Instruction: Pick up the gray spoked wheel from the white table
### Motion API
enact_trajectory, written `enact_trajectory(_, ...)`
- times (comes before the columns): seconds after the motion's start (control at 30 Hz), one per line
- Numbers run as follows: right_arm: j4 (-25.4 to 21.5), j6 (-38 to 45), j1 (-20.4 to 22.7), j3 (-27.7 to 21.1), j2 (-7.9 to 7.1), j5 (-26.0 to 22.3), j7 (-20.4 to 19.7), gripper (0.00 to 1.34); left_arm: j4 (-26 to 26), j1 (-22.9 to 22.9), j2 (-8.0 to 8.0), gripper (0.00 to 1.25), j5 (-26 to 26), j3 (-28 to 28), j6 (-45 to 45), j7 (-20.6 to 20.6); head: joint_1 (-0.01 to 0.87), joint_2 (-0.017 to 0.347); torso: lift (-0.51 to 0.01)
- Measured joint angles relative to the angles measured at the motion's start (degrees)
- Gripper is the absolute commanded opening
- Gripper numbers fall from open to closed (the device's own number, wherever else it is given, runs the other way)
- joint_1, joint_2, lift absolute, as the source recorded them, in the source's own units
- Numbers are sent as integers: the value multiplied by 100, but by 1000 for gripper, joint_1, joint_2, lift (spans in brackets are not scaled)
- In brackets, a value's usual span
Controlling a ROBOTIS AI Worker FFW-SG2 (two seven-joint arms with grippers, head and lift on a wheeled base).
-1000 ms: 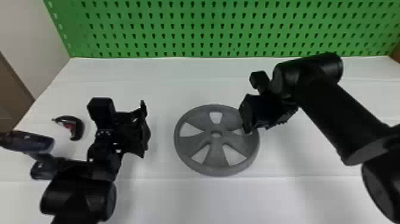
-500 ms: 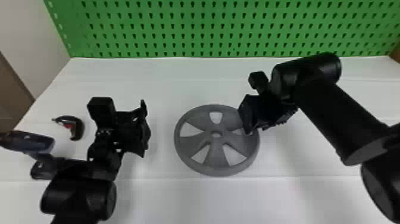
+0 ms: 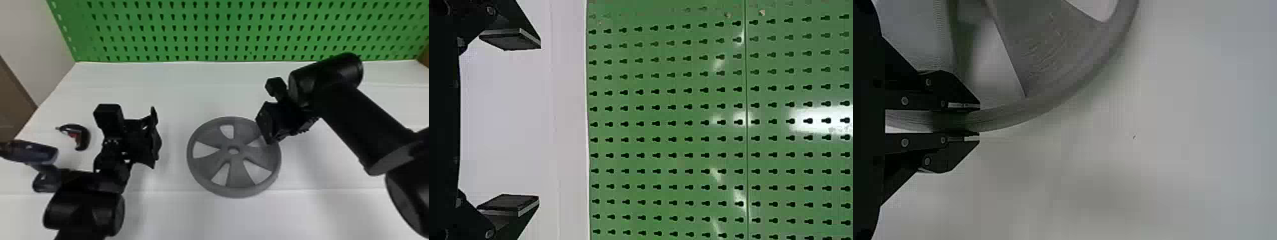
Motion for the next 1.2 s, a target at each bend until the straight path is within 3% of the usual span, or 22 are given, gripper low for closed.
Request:
enact_trajectory(0.13,6,-5,-3,-2,7,65,38,61,0,0,0,1068,-1,3,0,0,770,44,-98)
enact_trajectory(0.73,6,53,-28,-88,28,367,193,61,0,18,0,1068,-2,18,0,0,770,44,-98)
enact_trajectory(0.93,-147,244,-52,-545,40,692,246,61,0,56,0,1068,7,48,0,0,770,44,-98)
enact_trajectory(1.2,-905,633,63,-1452,21,1188,412,61,0,105,1,1068,17,82,-8,0,770,44,-98)
